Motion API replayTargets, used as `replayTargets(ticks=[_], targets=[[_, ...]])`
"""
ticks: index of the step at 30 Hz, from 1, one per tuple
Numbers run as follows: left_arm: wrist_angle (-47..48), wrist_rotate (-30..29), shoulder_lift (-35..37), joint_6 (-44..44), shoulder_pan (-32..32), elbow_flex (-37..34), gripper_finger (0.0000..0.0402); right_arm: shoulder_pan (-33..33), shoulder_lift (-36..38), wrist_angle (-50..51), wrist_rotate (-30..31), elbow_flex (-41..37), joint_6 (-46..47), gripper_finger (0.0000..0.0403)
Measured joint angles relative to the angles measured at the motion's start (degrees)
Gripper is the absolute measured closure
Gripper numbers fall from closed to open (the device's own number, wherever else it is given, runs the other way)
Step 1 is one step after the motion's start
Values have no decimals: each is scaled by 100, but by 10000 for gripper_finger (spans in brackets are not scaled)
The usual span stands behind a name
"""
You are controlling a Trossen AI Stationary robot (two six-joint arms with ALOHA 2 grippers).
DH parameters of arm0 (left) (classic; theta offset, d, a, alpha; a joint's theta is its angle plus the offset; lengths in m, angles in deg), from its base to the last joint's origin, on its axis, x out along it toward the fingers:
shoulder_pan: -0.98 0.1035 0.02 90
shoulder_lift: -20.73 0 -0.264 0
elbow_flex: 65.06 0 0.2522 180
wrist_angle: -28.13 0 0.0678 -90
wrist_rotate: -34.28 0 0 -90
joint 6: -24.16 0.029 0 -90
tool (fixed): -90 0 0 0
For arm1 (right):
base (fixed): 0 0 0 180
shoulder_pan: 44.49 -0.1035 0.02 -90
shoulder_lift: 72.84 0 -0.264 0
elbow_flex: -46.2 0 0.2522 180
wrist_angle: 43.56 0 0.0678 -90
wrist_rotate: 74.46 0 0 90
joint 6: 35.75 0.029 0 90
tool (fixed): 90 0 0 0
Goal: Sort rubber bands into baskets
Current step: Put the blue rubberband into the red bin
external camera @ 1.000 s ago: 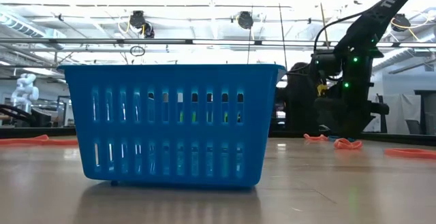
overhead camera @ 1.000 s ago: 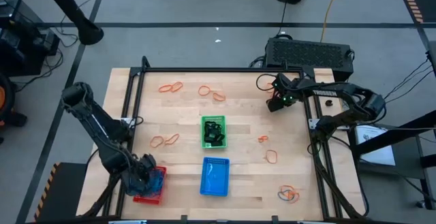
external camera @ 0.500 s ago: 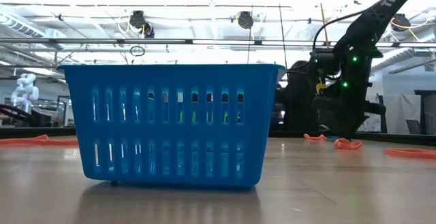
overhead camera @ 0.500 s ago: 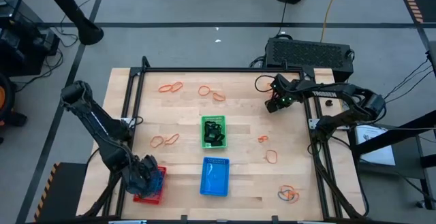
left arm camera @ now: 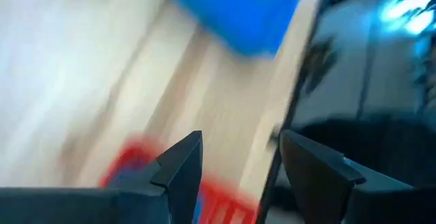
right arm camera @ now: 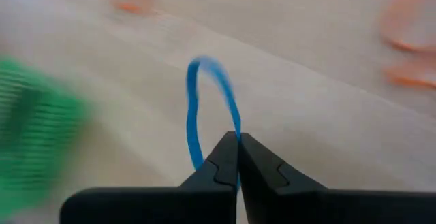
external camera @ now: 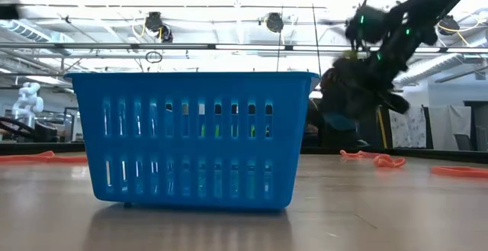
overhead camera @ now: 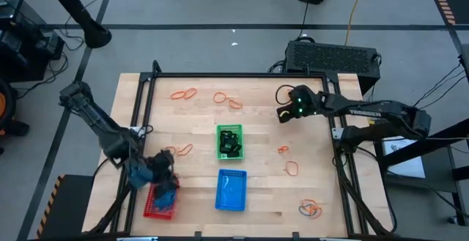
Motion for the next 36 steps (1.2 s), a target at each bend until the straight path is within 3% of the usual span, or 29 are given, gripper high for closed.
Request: replayTargets(ticks=[3,7,10,13,17,20,25,30,36], targets=[[-572,-362,180,768,533,2,199,-549,208,-795,8,10,537,403],[-1355,-241,226,2139,1496,2,199,-1246,234,-1807,185,11,1080,403],[-1998,158,102,2685,2425,4,199,-1742,119,-2246,475,79,1417,403],[-2336,480,-143,2448,3305,4,199,-2205,-51,-2219,835,345,1558,403],[-3339,1823,-735,2425,4148,4,199,-2687,-322,-2245,1249,791,1571,403],[-4405,2447,-1272,2355,4419,7,199,-2959,-559,-2174,1448,1135,1573,402],[-5125,2703,-2016,2063,4610,-5,199,-3260,-958,-1921,1572,1662,1567,402],[-6452,3283,-2453,2085,4617,-3,199,-3430,-1262,-1618,1685,2044,1593,402],[-6275,3048,-2654,1920,4713,2,199,-3594,-1504,-1413,1714,2349,1700,402]])
